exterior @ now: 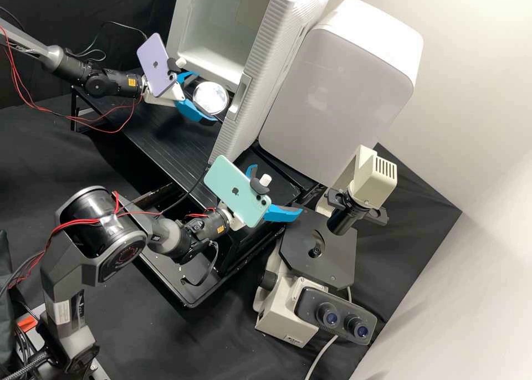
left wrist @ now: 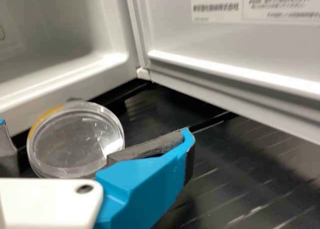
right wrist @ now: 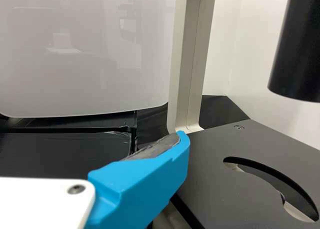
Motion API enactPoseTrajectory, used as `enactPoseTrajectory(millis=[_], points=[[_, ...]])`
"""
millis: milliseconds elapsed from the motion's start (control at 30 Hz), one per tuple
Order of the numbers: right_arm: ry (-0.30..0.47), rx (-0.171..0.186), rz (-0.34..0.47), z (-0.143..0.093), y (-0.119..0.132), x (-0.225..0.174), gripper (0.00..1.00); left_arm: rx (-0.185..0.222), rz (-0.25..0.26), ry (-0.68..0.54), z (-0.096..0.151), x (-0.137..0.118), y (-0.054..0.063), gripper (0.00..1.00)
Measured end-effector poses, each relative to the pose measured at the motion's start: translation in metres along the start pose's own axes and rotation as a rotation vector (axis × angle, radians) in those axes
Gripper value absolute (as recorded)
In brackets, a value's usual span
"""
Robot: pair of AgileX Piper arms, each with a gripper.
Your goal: Take the petri dish out of the incubator
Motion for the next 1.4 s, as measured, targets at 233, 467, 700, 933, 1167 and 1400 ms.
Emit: enactPoseTrajectory(millis=[233, 467, 700, 933, 1167, 1400], points=[[0.0, 0.0, 0.0, 0.0, 0.0, 0.0, 1.0, -0.04, 0.019, 0.005, -0.002, 0.002, -0.001, 1.0], [0.0, 0.0, 0.0, 0.0, 0.0, 0.0, 1.0, -0.074, 0.012, 0.038, -0.012, 0.008, -0.008, 1.0], [0.0, 0.0, 0.0, 0.0, 0.0, 0.0, 1.0, -0.159, 0.001, 0.007, -0.01, 0.01, -0.013, 1.0], [0.0, 0.0, 0.0, 0.0, 0.0, 0.0, 1.0, -0.193, -0.02, -0.047, -0.009, 0.013, -0.018, 1.0], [0.0, 0.0, 0.0, 0.0, 0.0, 0.0, 1.0, -0.237, -0.032, -0.052, -0.01, 0.011, -0.021, 1.0], [0.0, 0.0, 0.0, 0.0, 0.0, 0.0, 1.0, -0.237, -0.025, 0.001, -0.022, 0.004, -0.021, 1.0]])
